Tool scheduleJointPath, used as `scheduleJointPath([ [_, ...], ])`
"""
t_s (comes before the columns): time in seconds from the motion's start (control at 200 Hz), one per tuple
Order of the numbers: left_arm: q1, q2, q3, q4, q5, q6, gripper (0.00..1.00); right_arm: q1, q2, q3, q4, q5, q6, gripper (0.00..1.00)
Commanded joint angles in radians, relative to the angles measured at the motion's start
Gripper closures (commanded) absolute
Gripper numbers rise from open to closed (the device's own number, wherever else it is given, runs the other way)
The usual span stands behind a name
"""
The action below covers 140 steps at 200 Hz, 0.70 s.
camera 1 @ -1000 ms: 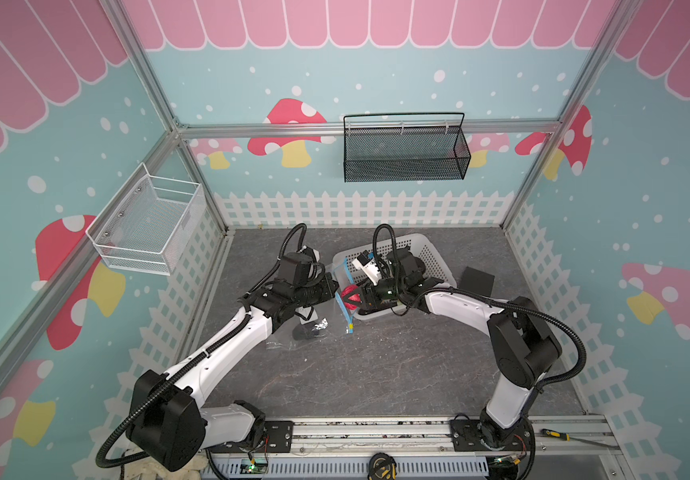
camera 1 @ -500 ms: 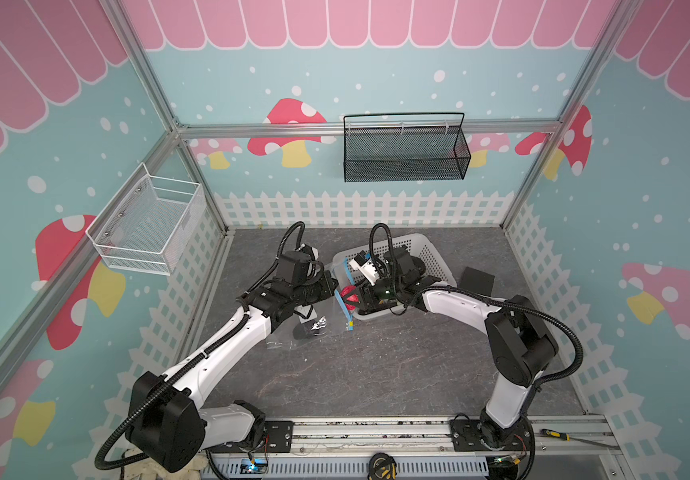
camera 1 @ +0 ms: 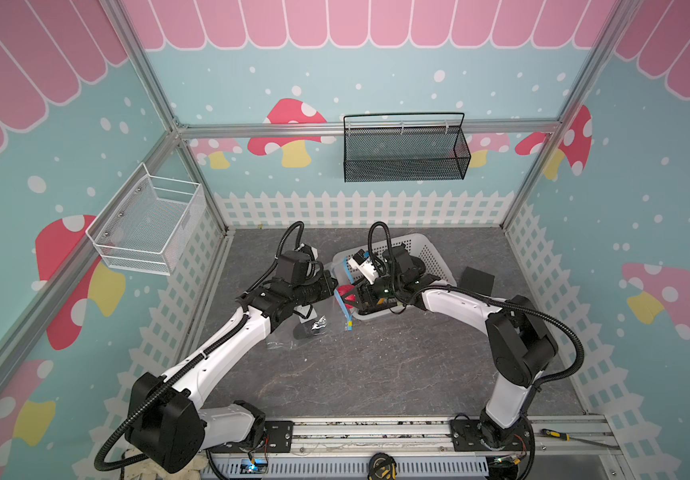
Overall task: Place the food in the zip-top bag and seal the zipper
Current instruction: 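Open the right gripper to release the pink ball into the bag, then move the right gripper back over the basket toward the cream dough piece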
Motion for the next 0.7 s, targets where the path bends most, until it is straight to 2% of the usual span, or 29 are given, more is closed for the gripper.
scheduleJointPath([
  [0.0,0.007,-0.022,0.017,0.011,0.006,-0.008,1.00,0.009,0.016,0.026,-0.012,0.001,-0.019,0.24],
  [0.695,0.015,-0.032,0.005,0.013,0.004,-0.012,1.00,0.008,-0.016,0.017,-0.006,0.031,-0.013,0.24],
])
